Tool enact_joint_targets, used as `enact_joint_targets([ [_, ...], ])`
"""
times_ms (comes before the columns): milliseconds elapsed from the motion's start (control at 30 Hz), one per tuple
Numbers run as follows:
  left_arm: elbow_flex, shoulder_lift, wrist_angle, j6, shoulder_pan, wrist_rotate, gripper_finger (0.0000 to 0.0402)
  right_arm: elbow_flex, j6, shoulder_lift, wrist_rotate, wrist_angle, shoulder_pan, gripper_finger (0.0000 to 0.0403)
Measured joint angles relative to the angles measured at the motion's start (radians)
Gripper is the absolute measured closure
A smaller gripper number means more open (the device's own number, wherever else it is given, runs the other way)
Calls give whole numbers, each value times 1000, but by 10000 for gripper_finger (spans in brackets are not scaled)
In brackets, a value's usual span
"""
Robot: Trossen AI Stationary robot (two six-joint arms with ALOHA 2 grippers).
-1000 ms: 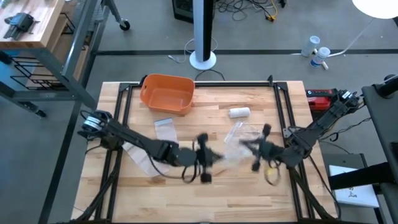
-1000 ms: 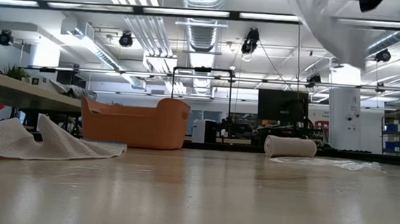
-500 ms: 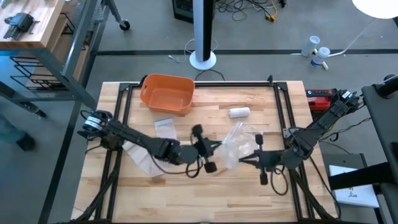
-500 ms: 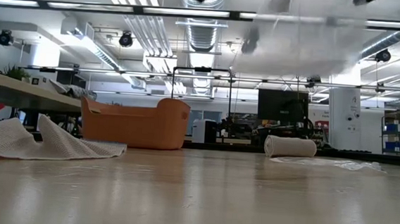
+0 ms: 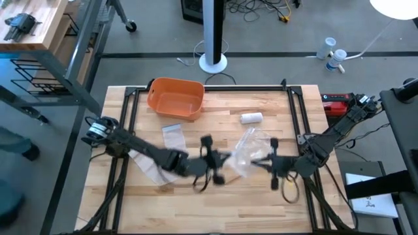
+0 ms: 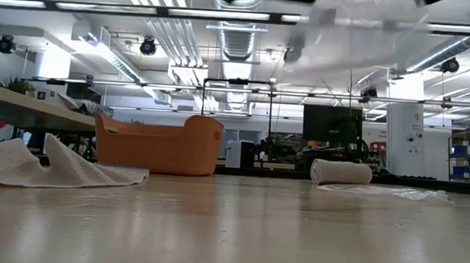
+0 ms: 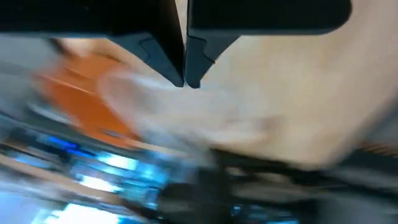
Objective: Roll bandage
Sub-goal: Open the transparent zip bag
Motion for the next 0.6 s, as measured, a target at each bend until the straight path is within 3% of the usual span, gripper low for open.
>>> enact_joint_targets([
  [33,0,0,-4,6,8,45,401,0,-1,1,1,-1,0,403],
  [133,-1,2,-7,55,-5,122,401,0,67,0,243,-22,-5,403],
  [167,-1,2,-16,59,-11,119,401,0,75,0,265,-31,-6,403],
  [300,-1,0,-44,61,-6,90,394,0,35,0,133,-30,-1,403],
  [467,-2,-30,-118,63,-29,93,347,3,36,-3,140,-31,-3,403],
  [600,-2,-62,-179,83,-67,-47,293,4,50,-6,140,-30,-4,403],
])
